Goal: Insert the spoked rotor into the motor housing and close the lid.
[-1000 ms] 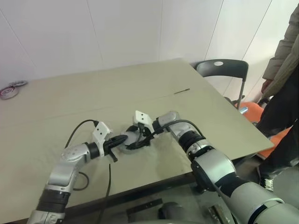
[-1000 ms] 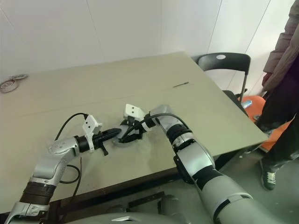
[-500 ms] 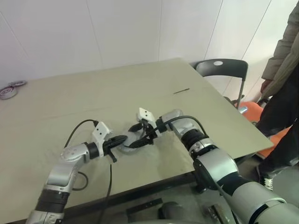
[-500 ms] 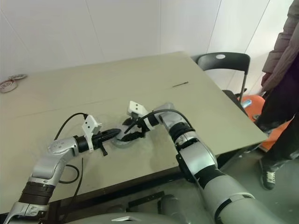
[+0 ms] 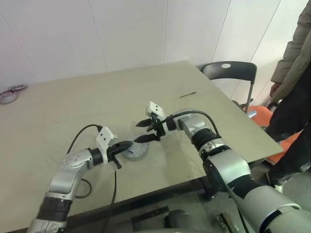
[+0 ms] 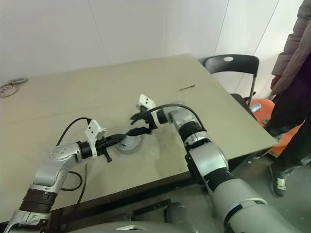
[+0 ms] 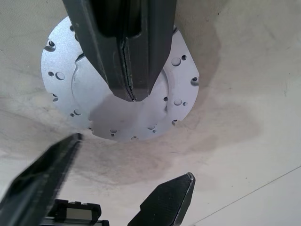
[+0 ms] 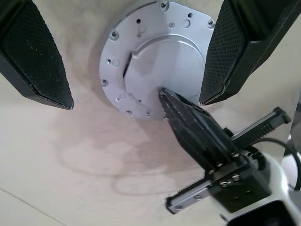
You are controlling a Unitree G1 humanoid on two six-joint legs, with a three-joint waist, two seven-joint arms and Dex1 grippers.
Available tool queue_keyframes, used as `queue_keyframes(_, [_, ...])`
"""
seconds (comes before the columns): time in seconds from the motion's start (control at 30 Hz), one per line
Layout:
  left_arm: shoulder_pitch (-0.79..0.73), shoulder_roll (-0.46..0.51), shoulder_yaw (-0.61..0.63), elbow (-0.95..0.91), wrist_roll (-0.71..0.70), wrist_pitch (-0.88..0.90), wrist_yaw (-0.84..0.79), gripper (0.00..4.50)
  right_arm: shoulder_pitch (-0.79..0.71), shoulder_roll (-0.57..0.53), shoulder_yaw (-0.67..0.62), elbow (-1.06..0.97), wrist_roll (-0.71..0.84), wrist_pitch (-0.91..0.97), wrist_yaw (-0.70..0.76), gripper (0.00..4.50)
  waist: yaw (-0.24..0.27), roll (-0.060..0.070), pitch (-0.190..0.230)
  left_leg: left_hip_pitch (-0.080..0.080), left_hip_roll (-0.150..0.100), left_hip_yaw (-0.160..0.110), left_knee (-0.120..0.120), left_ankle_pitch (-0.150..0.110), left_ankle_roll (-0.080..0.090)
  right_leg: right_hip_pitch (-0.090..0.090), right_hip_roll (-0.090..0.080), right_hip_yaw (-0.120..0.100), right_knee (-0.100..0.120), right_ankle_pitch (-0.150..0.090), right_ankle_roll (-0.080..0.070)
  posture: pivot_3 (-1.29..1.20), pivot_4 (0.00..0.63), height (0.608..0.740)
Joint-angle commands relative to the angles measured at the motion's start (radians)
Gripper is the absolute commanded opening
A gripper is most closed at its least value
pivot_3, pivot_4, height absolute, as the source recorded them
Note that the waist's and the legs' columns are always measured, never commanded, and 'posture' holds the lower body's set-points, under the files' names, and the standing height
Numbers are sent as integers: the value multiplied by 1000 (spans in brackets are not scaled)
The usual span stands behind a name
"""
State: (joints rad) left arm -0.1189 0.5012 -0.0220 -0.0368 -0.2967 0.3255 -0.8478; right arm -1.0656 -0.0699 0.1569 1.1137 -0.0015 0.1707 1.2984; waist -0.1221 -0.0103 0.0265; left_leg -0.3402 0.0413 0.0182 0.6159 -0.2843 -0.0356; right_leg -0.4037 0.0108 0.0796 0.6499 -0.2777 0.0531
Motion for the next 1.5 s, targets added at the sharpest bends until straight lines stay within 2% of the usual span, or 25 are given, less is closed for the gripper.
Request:
queue_keyframes(0.03, [17, 6, -27, 38, 13, 29, -6, 0, -53, -19, -47, -24, 60, 122, 53, 4494, 0, 0, 0, 0, 0, 0, 0, 0, 0, 0, 0, 0, 0, 0, 0, 0, 0, 740])
queue_keyframes(0.17, [17, 8, -29, 37, 12, 31, -9, 0, -47, -57, -17, -87, 96, 388, 214, 4494, 1, 0, 0, 0, 0, 0, 0, 0, 0, 0, 0, 0, 0, 0, 0, 0, 0, 740])
queue_keyframes(0.27, [17, 7, -29, 38, 12, 31, -10, 0, -15, -91, 27, -149, 87, 493, 270, 4494, 2, 0, 0, 0, -1, 0, 1, 0, 0, 0, 0, 0, 0, 0, 0, 0, 0, 740])
queue_keyframes(0.47, [16, 6, -29, 40, 12, 28, -11, 0, 24, -104, 41, -240, 124, 684, 269, 4494, 1, 0, 0, 0, -1, 0, 2, 0, 0, 0, 1, -1, 2, 0, 0, 0, 0, 740])
queue_keyframes(0.6, [14, 4, -28, 41, 12, 28, -8, 0, 51, -95, 42, -222, 142, 814, 206, 4494, 1, 0, 0, 0, -1, 0, 3, 0, 0, 0, 1, -1, 3, 0, 0, 0, 0, 740])
queue_keyframes(0.8, [21, 6, -27, 34, 10, 28, -9, 0, 87, -112, 66, -230, 157, 851, 178, 4494, 0, 0, 0, -2, -1, 0, 7, 0, 0, 1, 1, -2, 4, 0, 0, 0, 0, 740])
queue_keyframes(1.1, [15, 3, -26, 35, 10, 27, -5, 0, 79, -128, 91, -192, 148, 807, 147, 4494, 0, 0, 0, -2, -1, 0, 14, 0, 1, 1, 3, -2, 6, -2, 4, 0, 0, 740])
queue_keyframes(1.5, [7, -6, -26, 48, 13, 14, 1, 0, 79, -103, 78, -130, 143, 770, 61, 4494, 0, 0, 0, -2, -1, 0, 14, 0, 1, 3, 3, -2, 7, -2, 4, 0, 0, 740])
